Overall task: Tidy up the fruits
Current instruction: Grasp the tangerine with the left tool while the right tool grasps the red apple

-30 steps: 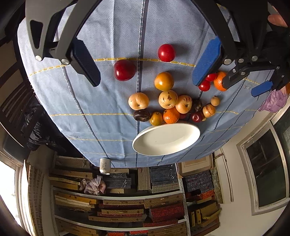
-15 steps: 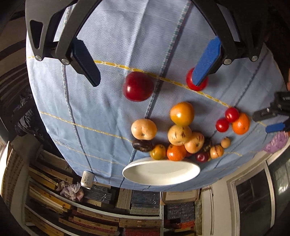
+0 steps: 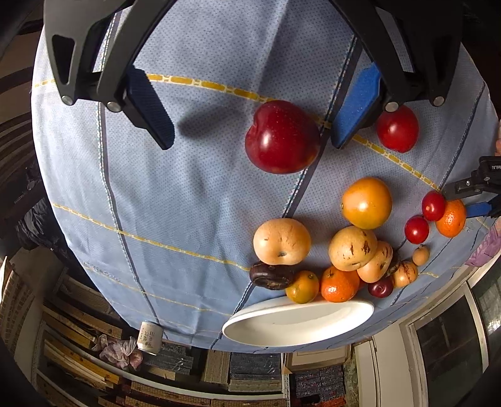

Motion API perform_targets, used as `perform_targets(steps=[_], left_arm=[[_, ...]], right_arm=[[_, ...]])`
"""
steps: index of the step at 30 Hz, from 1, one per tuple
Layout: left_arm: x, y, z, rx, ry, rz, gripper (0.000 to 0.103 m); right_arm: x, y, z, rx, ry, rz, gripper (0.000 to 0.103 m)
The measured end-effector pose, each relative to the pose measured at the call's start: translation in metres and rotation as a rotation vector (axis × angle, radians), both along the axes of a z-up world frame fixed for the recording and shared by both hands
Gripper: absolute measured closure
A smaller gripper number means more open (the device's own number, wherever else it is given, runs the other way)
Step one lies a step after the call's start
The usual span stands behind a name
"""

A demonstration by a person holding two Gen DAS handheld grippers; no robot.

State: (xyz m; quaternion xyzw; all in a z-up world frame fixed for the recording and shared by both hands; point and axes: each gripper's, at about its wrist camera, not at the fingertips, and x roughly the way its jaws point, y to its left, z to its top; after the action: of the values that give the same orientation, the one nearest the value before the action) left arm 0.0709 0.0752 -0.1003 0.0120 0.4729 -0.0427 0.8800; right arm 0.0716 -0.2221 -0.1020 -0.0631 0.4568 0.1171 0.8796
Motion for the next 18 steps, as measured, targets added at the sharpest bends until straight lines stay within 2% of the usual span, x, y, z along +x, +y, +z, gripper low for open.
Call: perform_targets(steps=[2, 4, 6, 7, 9, 10, 12, 18], left_arm=[[0.005, 0.003, -0.002, 0.031, -0.008, 0.016, 0.003], [0.007, 0.007, -0.002, 0.018, -0.012, 0.028, 0.003], [0.004, 0.005, -0.002, 0.027, -0.027, 0.008, 0.006], [0.002, 0.003, -0.001, 0.035, -0.044, -0.01, 0.009], [-0.003, 0.001, 0.001, 0.021, -0.071, -0.043, 0.026], [-0.004, -0.001, 0.002, 0.016, -0.082, -0.052, 0.031], [-0.006, -0.005, 0.003, 0.016, -0.102, -0.069, 0.053], [-0.007, -0.004, 0.004, 0.008, -0.11, -0.064, 0.055]], right_arm=[[0.0, 0.001, 0.001, 0.02, -0.001, -0.004, 0.02], [-0.001, 0.002, 0.003, 0.022, -0.001, -0.008, 0.032], [-0.003, 0.003, 0.004, 0.019, -0.001, -0.011, 0.04], [-0.005, 0.003, 0.005, 0.023, 0.0, -0.008, 0.049], [-0.009, 0.004, 0.007, 0.046, 0.003, -0.007, 0.062], [-0.01, 0.004, 0.007, 0.049, 0.006, -0.018, 0.062], [-0.012, 0.006, 0.007, 0.046, 0.004, -0.017, 0.063], [-0.022, 0.008, 0.01, 0.06, -0.01, -0.028, 0.063]])
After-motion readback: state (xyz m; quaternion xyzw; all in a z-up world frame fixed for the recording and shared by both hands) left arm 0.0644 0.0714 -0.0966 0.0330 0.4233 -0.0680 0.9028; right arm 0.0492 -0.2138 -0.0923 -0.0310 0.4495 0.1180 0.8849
